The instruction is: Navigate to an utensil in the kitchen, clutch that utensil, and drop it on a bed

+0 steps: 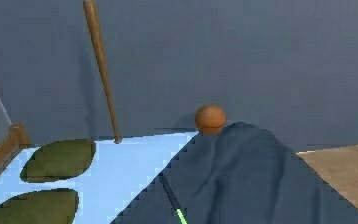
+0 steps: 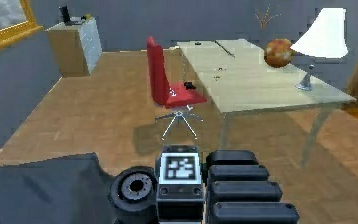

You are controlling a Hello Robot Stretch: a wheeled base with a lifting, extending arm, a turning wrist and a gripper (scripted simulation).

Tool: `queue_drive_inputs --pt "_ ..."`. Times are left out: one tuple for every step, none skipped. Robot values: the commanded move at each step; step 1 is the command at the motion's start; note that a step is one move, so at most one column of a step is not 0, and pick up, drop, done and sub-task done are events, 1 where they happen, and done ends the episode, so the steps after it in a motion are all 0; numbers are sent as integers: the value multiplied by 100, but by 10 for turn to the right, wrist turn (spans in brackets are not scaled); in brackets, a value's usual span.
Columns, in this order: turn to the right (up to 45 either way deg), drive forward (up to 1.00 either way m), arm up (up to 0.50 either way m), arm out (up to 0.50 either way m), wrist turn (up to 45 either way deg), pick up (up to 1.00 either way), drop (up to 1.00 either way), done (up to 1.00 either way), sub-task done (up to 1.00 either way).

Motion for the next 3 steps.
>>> queue_drive_inputs --pt "450 0 0 0 0 0 0 0 0" --pt "450 0 0 0 0 0 0 0 0" --pt "300 0 0 0 0 0 0 0 0"
